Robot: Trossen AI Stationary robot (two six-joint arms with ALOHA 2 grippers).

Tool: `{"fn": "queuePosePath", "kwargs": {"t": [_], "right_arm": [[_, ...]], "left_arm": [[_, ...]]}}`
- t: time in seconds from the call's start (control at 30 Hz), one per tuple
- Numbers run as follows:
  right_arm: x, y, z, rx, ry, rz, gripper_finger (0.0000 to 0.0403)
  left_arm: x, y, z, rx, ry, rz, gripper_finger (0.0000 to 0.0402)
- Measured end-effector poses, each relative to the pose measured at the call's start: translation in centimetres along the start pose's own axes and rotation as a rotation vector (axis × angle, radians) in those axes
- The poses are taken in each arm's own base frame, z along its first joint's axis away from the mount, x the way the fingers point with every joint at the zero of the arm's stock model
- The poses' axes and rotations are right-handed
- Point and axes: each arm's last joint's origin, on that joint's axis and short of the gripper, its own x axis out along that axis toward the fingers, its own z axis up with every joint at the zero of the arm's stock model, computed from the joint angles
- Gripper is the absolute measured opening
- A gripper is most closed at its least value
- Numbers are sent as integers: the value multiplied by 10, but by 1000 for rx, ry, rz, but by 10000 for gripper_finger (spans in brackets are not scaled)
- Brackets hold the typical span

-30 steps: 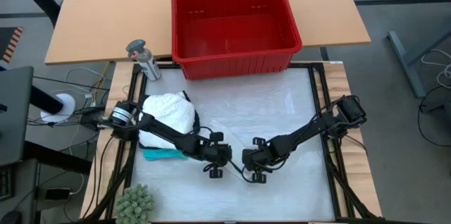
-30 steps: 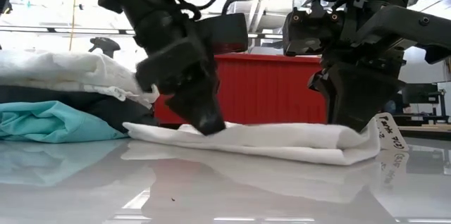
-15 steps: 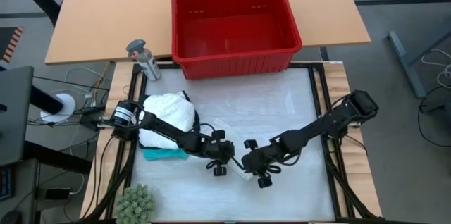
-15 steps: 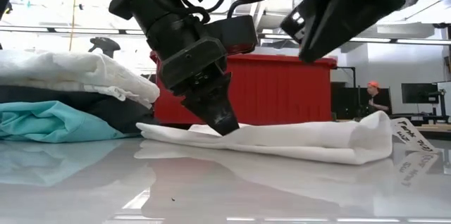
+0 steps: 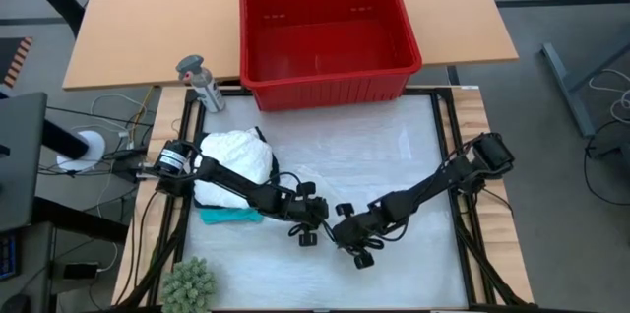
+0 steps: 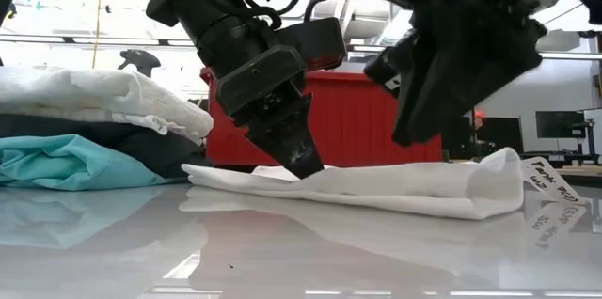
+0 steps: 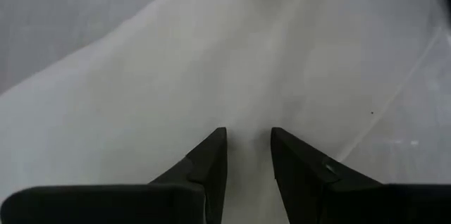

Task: Fold laundry
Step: Fold the white shorts

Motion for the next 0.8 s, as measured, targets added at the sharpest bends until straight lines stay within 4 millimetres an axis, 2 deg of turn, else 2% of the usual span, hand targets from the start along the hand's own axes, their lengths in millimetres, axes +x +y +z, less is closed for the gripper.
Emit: {"fn": "queuePosePath", "kwargs": {"t": [0.23, 0.37, 0.47, 0.67, 0.8], "right_arm": [[29, 1, -15, 41, 82, 41, 87], [29, 8, -19, 70, 121, 87, 87], [14, 12, -19, 71, 151, 86, 87], [-35, 19, -13, 72, 163, 5, 87], [-60, 25, -17, 65, 174, -112, 87]], "left_arm": [[0, 0, 0, -5, -1, 1, 100], [0, 0, 0, -7, -3, 0, 100], [0, 0, 0, -8, -6, 9, 100], [0, 3, 4, -41, -36, 40, 100], [-15, 11, 29, -91, -106, 32, 100]]}}
